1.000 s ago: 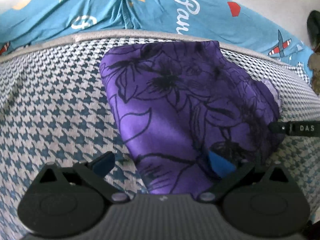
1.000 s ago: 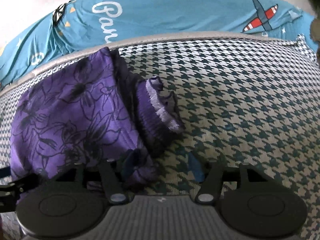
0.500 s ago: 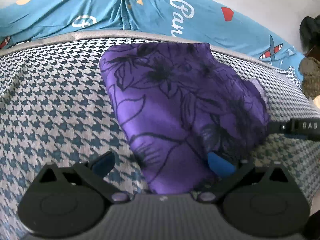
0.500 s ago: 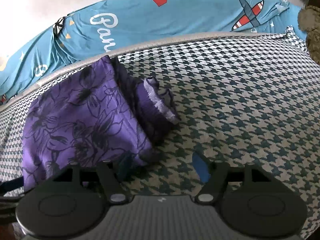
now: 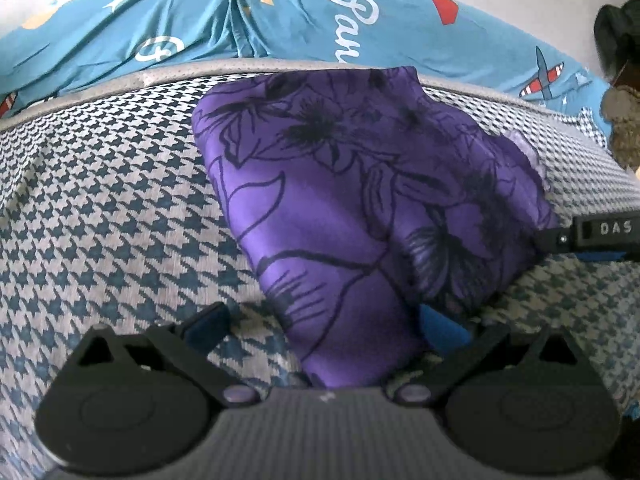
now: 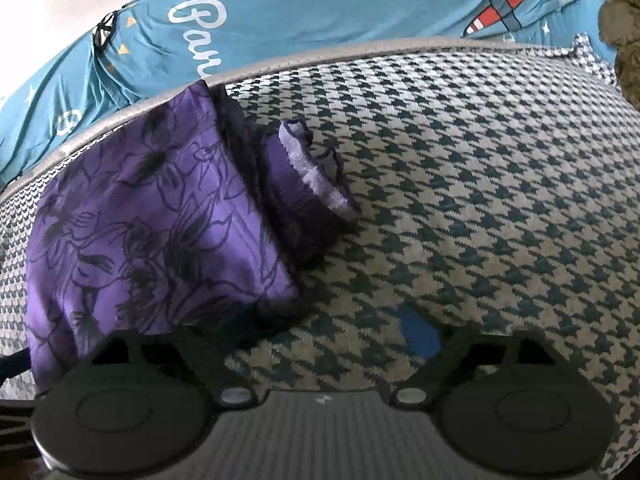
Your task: Fold clothes
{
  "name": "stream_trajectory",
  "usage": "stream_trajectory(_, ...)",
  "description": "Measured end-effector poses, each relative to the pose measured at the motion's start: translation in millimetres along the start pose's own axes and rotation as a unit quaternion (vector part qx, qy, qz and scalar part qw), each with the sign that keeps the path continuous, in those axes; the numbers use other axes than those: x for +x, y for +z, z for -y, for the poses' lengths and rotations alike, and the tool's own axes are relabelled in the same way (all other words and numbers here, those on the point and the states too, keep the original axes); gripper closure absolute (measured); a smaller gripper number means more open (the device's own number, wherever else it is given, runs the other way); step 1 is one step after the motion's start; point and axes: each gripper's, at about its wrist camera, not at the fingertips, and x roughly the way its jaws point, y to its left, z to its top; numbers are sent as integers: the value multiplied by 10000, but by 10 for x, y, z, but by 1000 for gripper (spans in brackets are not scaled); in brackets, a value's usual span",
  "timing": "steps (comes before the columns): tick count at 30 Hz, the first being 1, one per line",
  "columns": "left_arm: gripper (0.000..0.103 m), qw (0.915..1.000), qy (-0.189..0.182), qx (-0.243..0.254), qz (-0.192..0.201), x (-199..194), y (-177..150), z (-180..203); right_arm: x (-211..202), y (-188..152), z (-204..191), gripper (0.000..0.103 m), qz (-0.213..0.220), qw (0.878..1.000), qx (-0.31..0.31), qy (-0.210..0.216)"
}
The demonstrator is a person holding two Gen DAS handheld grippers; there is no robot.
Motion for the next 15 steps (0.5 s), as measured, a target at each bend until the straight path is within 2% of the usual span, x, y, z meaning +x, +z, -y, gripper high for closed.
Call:
stream_trajectory(2,0,10000,6,71,-27,6,-1,3,-1,-15,8,0,-21,10000,30,22)
stream_trajectory(8,0,9998,6,83,160,-12,-77,-10,-8,-93,-56,0,8,9997,-182,-158)
stream_trajectory(11,0,9999,-93,-6,114,-38,-52,-48,-11,-133,-93,0,29,9992,-307,-263)
stream_trajectory(15,0,9999,-122,-9,55,-90,-34,-57,4,-198,-172,0,-6,9962,-758,-433)
